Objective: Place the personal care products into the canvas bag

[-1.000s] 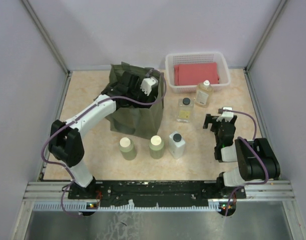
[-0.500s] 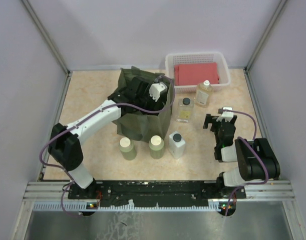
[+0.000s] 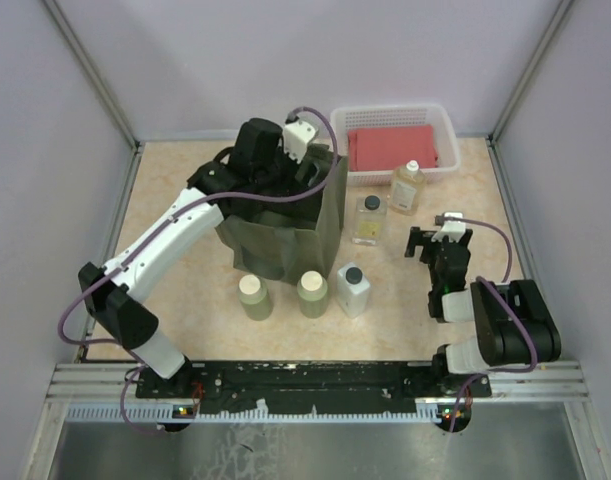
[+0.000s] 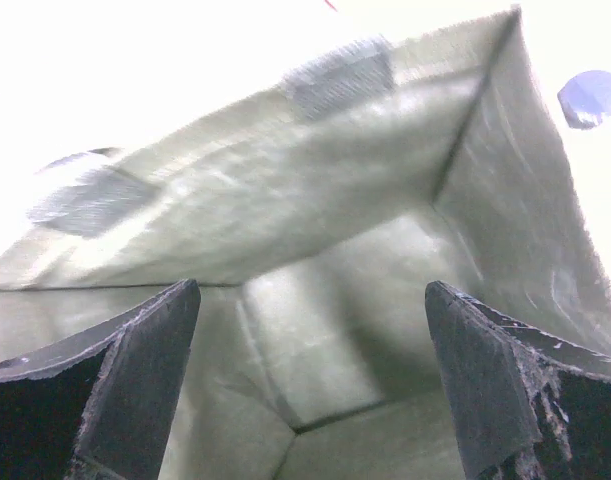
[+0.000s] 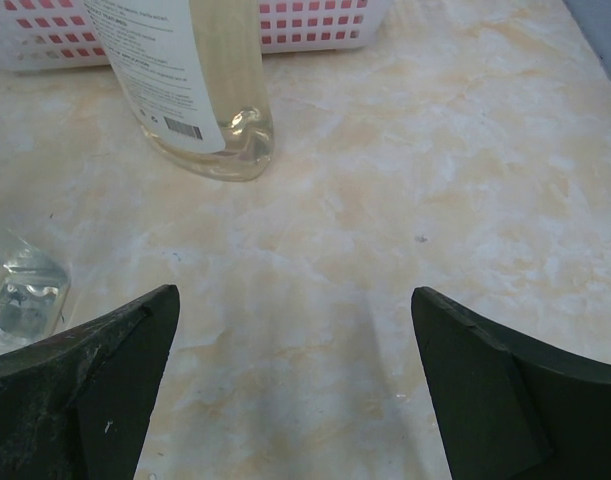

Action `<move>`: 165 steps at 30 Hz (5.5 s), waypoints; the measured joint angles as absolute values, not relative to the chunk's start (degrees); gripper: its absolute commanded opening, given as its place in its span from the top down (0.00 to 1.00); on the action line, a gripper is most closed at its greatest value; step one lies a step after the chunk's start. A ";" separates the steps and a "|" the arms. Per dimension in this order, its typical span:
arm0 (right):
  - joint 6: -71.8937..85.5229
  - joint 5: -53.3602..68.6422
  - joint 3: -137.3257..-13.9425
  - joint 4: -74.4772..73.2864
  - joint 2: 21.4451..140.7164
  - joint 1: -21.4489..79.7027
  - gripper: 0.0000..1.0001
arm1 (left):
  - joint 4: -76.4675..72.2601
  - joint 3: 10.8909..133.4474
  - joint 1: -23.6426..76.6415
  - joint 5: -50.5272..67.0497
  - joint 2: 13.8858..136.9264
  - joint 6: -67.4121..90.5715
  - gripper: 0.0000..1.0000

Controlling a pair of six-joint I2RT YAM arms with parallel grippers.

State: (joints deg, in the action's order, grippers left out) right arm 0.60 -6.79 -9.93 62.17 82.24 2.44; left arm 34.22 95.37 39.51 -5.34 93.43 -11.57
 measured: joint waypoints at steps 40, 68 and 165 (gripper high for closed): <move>3.44 -2.83 -71.26 -15.49 87.55 4.80 0.01 | 40.47 87.00 21.37 -7.44 85.52 -8.56 0.61; -8.88 9.10 -72.31 -3.62 101.54 4.86 0.92 | 38.54 85.52 21.21 -4.71 83.18 -7.75 0.61; -3.44 7.97 -89.01 1.43 109.84 41.10 1.00 | 34.46 82.02 20.84 5.56 82.00 -5.93 1.00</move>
